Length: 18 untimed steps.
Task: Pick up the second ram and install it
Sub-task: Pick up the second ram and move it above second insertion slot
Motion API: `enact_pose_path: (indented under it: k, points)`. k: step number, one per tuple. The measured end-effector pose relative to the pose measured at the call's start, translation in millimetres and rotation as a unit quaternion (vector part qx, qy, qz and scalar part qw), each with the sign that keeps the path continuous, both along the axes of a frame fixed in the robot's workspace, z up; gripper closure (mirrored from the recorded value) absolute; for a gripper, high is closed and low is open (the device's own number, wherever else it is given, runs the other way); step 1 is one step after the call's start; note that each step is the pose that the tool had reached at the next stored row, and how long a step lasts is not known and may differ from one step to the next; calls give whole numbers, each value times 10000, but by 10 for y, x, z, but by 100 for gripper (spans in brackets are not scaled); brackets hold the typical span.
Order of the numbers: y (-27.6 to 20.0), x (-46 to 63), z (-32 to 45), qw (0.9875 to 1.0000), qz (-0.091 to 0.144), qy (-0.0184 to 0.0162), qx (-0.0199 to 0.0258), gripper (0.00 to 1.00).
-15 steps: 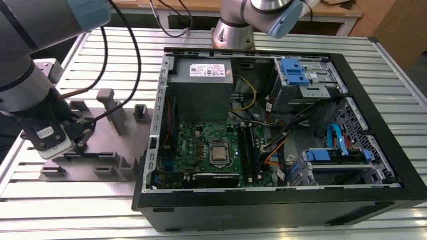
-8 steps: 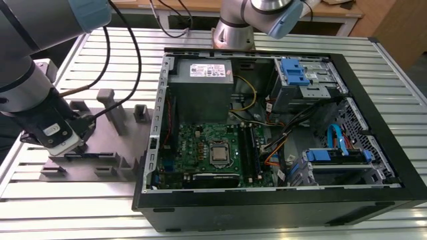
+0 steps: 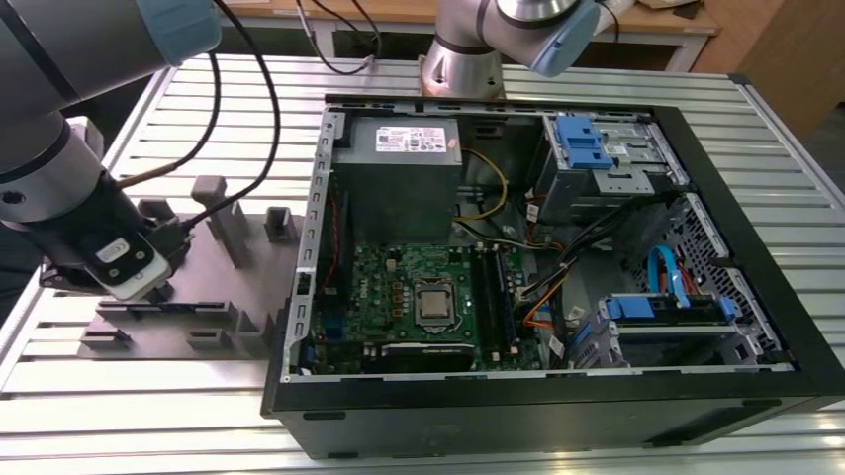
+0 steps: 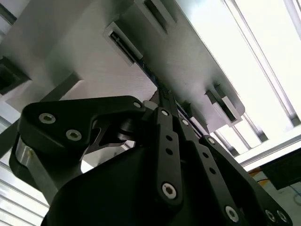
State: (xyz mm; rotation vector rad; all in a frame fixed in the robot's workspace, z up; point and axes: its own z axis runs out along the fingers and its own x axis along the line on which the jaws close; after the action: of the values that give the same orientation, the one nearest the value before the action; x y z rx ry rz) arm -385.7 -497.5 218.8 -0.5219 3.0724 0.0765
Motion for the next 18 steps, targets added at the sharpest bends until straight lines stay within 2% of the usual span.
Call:
enact_pose_path:
  k: [4,9,13,18]
  points:
    - [0,0,0,9997,257,0,0,89]
    - [0,0,-1,9984,561,0,0,89]
    - [0,0,-2,9968,801,0,0,89]
    - [0,0,-2,9941,1085,0,0,89]
